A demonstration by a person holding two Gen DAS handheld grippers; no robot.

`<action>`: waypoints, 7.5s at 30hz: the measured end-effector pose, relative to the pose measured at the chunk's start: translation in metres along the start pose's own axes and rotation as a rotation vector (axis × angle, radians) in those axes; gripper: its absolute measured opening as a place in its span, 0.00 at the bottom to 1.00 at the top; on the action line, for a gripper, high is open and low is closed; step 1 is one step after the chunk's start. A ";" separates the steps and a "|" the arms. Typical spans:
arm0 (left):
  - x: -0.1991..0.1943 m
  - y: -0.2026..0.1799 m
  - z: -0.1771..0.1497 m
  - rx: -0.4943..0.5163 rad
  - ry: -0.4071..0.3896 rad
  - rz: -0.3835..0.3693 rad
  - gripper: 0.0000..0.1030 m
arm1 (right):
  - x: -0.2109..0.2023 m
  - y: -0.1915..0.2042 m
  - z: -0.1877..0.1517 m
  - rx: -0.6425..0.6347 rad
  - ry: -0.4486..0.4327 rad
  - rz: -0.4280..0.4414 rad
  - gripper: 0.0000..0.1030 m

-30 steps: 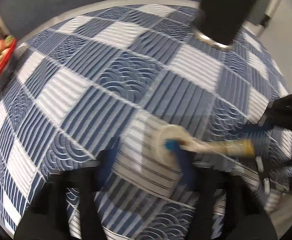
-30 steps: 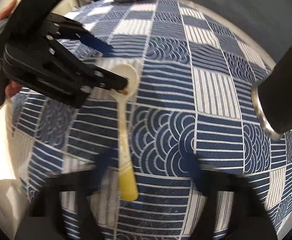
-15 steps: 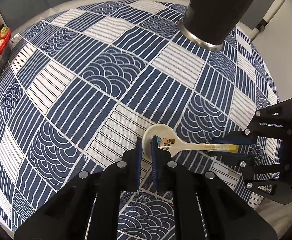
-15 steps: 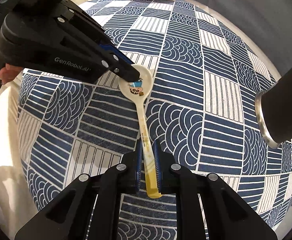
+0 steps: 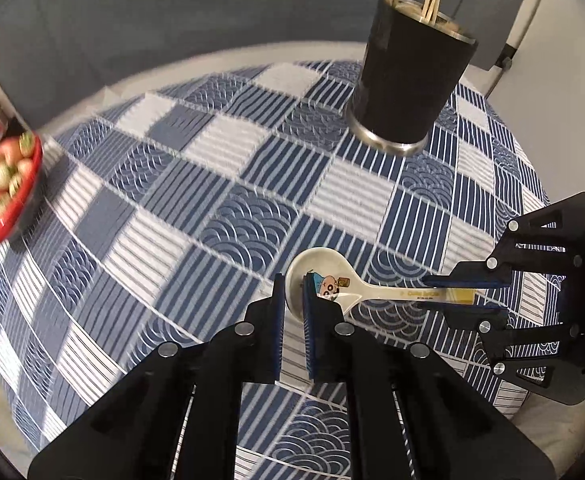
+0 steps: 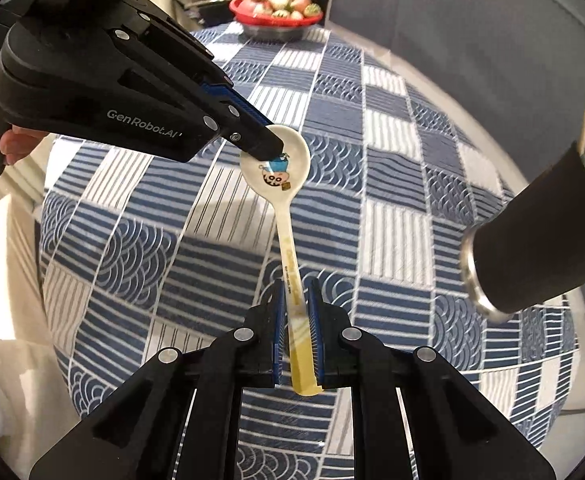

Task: Organize utensils

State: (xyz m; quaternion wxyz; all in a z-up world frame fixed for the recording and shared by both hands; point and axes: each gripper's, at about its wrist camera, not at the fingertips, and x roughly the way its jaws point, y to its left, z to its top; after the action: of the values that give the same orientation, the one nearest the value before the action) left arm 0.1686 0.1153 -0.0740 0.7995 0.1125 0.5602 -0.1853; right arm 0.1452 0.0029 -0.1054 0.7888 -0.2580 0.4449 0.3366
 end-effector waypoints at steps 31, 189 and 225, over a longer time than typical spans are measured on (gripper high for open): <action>-0.107 -0.033 0.166 0.148 -0.186 0.177 0.06 | -0.088 -0.115 0.062 0.070 -0.296 -0.120 0.09; -0.109 -0.092 -0.019 -0.204 -0.181 0.121 0.94 | -0.179 -0.058 -0.122 0.820 -0.201 -0.396 0.92; -0.103 -0.097 -0.015 -0.189 -0.182 0.084 0.94 | -0.180 -0.057 -0.120 0.790 -0.213 -0.381 0.92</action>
State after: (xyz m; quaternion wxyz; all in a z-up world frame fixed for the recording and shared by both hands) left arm 0.0838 0.0511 0.0198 0.8611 0.0425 0.4951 -0.1076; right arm 0.0576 -0.1729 0.0019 0.9161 0.0215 0.4001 0.0144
